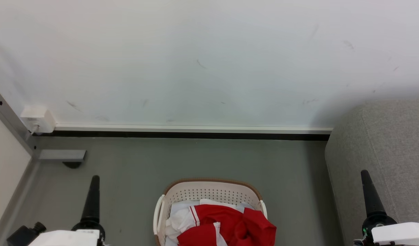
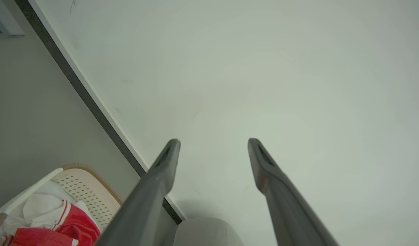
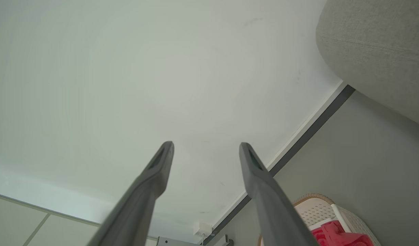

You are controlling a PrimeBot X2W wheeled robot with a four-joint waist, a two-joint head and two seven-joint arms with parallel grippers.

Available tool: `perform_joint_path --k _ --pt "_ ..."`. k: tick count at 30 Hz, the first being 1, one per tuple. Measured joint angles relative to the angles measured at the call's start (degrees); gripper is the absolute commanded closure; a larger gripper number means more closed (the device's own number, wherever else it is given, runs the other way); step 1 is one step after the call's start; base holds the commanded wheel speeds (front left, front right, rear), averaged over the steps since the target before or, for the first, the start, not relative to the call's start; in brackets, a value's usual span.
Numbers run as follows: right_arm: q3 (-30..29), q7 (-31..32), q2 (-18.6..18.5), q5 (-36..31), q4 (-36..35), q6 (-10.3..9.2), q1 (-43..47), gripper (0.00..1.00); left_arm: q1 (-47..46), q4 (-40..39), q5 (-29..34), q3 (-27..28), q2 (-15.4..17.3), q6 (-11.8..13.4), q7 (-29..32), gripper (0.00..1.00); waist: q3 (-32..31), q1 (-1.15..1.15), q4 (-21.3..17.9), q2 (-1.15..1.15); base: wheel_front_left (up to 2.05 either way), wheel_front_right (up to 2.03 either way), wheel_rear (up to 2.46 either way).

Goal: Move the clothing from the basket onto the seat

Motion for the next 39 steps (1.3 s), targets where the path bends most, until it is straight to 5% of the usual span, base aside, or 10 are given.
perform_joint_path --k 8,18,39 --pt "1.56 -1.48 -0.45 -9.07 -0.90 0.00 -0.48 0.00 0.05 -1.88 13.70 -1.83 0.03 0.12 -1.49 0.00 -0.10 0.00 0.05 0.00 0.00 0.00 0.00" --pt "1.51 -3.50 -1.02 -24.43 -0.86 0.00 -0.48 0.00 0.60 -2.70 27.60 -4.23 0.48 3.34 -3.55 0.00 -0.38 0.00 0.27 0.00 0.00 0.00 0.00" --pt "5.03 -7.02 -1.10 -39.56 2.57 0.00 -1.05 0.00 0.97 -2.34 41.01 -7.39 2.11 6.53 -7.00 0.00 -0.82 0.00 0.77 0.00 0.00 0.00 0.00"
